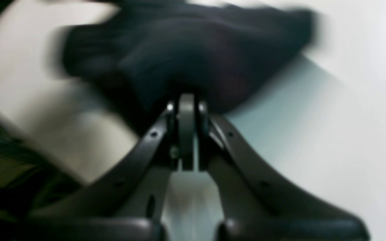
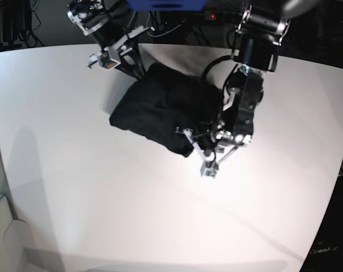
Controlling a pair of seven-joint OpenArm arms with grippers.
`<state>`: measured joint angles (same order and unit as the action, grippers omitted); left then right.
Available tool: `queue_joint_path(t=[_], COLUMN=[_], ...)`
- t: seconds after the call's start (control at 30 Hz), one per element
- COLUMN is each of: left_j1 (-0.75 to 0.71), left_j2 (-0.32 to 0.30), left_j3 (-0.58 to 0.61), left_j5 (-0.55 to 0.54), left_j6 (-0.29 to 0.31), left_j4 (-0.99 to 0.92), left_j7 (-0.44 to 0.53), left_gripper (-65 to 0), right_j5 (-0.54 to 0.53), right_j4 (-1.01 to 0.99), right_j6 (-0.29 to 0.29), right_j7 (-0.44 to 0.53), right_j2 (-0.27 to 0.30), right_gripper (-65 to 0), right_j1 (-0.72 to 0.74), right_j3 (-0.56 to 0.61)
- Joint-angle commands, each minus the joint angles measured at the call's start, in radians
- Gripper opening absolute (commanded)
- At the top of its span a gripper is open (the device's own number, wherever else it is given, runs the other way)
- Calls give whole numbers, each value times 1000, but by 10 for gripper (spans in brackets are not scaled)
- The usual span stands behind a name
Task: Fold the T-shirt properly
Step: 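Push the folded stack's edge with the left gripper to square it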
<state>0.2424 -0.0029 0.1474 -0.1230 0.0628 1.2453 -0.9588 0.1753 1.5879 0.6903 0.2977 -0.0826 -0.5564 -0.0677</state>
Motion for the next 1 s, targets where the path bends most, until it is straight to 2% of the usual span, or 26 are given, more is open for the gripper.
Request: queue_joint_path(t=[0.0,0.1,0.27,0.43,0.53,0.67,0.77,0.97], left_j1=[39,110,194,196,142,21,-91,-214], left_j2=[28,71,67,-38,-93,-171,-211,-214], left_j3=[2,2,2,1,1,1,-1,-1], left_j5=[-13,-13,-7,-11,-7,-5,-7,-4], left_j6=[4,2,-1,-2,-1,2,2,-1], left_j4=[12,34,112,262,343,466,535,544], left_j7=[2,-2,-110,-248,-358,-435,-437,-437], left_gripper=[-650,-650,-650,-650,-650,-650,-650,-650], right_j5=[10,122,132,132,132,131,131,131], right_j4=[29,30,-5,-17,-21,-22,-22,-21], right_j6=[8,8,8,8,8,8,8,8], right_j7=[30,31,33,33,34,34,34,34], right_j2=[1,-6,-9,10,11,13,13,13], right_gripper=[-650,-650,-650,-650,-650,-650,-650,-650], right_j1=[-20,-32,-40,-35,-12,23,58,86], right_j3=[19,55,50,30,-14,-90,-145,-182])
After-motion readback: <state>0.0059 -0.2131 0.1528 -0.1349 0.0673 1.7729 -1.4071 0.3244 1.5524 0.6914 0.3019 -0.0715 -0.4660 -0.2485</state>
